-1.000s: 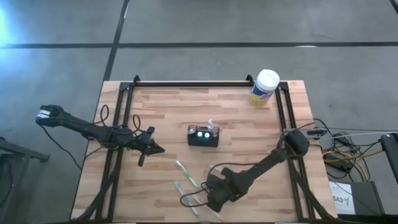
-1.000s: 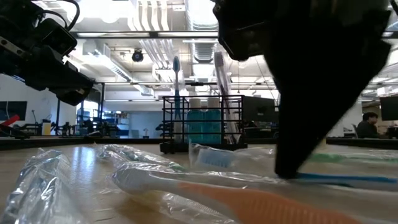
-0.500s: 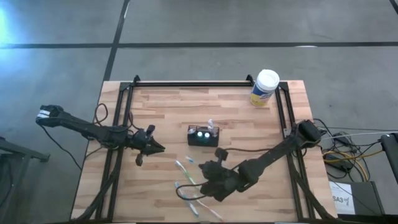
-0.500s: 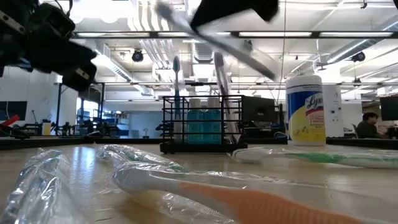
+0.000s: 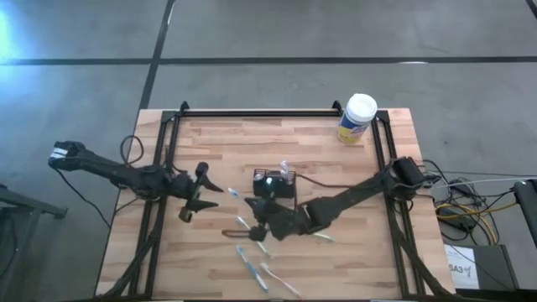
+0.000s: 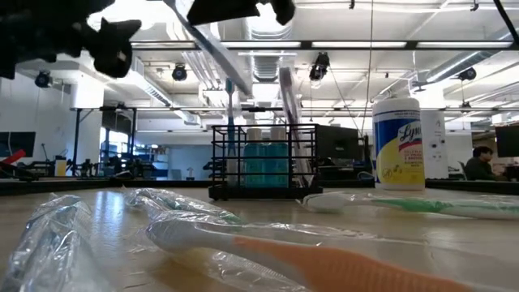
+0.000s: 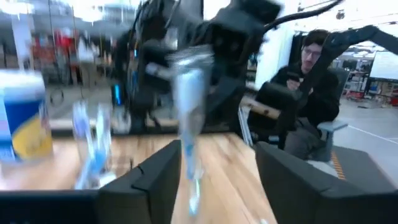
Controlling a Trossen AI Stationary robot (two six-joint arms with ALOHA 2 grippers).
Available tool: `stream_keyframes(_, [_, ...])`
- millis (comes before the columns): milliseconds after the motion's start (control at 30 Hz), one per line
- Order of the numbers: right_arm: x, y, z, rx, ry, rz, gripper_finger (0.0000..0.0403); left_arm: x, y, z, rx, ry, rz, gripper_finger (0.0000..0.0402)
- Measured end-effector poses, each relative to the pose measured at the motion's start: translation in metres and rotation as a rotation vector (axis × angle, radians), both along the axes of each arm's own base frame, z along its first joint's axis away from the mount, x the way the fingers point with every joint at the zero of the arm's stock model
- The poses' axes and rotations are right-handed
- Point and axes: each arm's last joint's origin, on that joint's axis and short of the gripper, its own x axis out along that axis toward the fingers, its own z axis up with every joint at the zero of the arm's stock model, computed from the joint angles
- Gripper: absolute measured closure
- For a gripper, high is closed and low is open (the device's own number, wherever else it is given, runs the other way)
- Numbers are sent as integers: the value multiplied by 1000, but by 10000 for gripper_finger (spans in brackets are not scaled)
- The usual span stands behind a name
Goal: Pick & Place toothbrushing station
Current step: Put the right blue toothbrush into the black mesh organizer
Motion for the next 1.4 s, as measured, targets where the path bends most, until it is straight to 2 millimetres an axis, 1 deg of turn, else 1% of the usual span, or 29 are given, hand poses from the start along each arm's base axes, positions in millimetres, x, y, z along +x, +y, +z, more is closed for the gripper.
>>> stream_keyframes(100, [7,-8,6,-30,-51,-3,394,0,0,8,25,-66,8,178])
stream_keyframes(167, [9,-11,7,-54,-62,2,394,0,0,11,25,-77,17,176])
stream_keyframes(400, [16,-21,16,-99,-113,32,394,1,4,12,2,-69,161,179])
stream_keyframes(633, [20,-24,18,-81,-138,88,394,1,5,12,4,-74,163,179])
stream_keyframes(800, [24,-28,18,-41,-156,168,394,0,5,15,-5,-101,168,179])
stream_keyframes(1000, [25,-33,18,-30,-163,166,394,1,5,20,3,-115,171,179])
stream_keyframes(1133, [25,-34,18,-30,-163,163,394,5,4,27,28,-124,177,180])
stream_keyframes(1267, [26,-36,18,-30,-164,159,394,14,2,34,49,-109,174,179])
stream_keyframes(1400, [26,-37,18,-35,-164,156,394,23,-1,32,63,-64,172,182])
